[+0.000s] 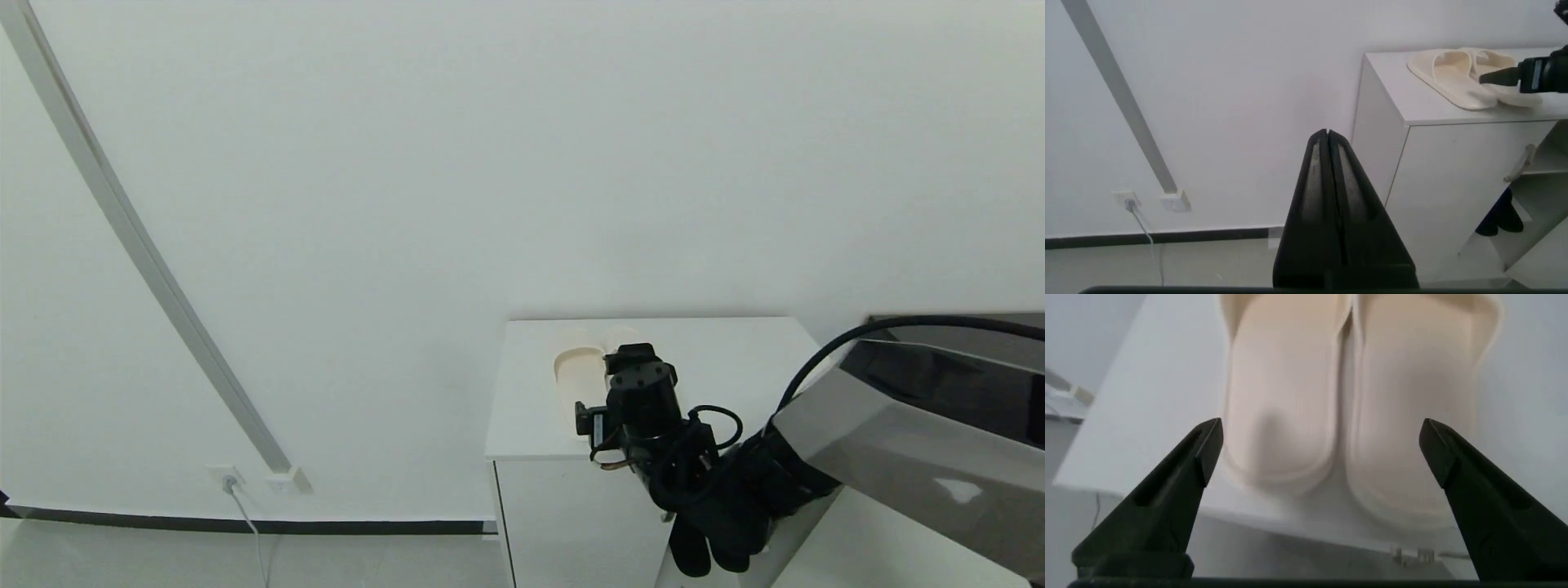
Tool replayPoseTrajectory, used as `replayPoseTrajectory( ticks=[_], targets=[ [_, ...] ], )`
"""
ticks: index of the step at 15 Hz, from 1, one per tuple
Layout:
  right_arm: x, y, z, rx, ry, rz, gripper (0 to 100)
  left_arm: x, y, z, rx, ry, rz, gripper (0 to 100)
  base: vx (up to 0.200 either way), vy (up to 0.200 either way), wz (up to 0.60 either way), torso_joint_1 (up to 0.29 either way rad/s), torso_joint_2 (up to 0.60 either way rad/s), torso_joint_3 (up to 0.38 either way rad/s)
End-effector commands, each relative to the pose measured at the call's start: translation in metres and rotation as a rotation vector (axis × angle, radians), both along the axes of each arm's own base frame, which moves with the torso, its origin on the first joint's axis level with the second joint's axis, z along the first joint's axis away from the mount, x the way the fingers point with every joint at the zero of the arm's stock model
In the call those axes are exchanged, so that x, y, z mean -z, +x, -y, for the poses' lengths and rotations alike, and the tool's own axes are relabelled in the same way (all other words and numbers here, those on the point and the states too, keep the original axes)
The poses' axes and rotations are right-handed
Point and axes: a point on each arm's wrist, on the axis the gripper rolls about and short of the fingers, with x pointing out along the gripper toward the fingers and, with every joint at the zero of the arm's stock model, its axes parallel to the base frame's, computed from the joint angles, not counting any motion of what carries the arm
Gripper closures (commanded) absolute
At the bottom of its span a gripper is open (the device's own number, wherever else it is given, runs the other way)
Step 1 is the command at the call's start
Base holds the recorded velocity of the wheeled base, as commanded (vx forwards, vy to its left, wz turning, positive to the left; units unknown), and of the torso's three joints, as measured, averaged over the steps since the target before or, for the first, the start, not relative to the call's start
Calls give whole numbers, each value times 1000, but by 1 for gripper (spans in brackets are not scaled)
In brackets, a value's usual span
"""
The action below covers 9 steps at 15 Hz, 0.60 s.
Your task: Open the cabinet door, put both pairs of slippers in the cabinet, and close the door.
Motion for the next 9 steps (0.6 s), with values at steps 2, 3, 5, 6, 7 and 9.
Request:
replayPoseTrajectory(
  ticks=[2,3,5,6,7,9],
  targets=[
    [28,32,0,35,-31,23,0,0,0,0,-1,0,1,100,0,0,0,0,0,0],
    [29,37,-1,36,-34,34,0,0,0,0,1,0,1,100,0,0,0,0,0,0],
    [31,56,-4,51,-30,67,0,0,0,0,-1,0,1,100,0,0,0,0,0,0],
    [33,64,-5,58,-29,79,0,0,0,0,-1,-2,1,100,0,0,0,0,0,0],
    [35,70,-5,65,-30,83,0,0,0,0,1,0,-1,100,0,0,0,0,0,0],
    [34,86,-3,86,-22,90,0,0,0,0,-1,-2,1,100,0,0,0,0,0,0]
  ],
)
